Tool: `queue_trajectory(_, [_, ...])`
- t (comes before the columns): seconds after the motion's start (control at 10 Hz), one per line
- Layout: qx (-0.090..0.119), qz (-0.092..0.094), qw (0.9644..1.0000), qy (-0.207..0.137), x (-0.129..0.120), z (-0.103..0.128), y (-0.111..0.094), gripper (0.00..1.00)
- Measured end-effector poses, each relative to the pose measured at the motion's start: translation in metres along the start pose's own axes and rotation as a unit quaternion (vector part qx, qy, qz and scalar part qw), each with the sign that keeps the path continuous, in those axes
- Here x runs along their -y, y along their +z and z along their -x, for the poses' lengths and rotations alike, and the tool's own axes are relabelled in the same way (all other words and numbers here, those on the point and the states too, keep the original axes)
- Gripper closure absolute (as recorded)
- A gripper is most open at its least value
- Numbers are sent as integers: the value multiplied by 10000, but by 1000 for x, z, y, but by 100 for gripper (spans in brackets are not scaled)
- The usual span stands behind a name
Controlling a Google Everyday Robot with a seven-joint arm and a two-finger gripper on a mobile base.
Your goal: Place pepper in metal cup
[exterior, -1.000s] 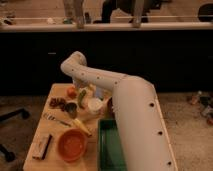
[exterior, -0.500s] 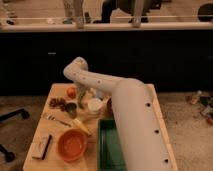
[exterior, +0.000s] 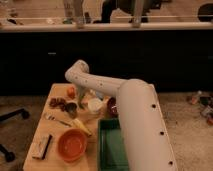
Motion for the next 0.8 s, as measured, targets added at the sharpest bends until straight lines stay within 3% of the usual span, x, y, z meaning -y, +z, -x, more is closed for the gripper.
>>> queue_trajectory(0.5, [-20,-45,10000,6,2,0,0,20])
queue_trajectory(0.8, [-20,-317,9994,-98,19,0,20,20])
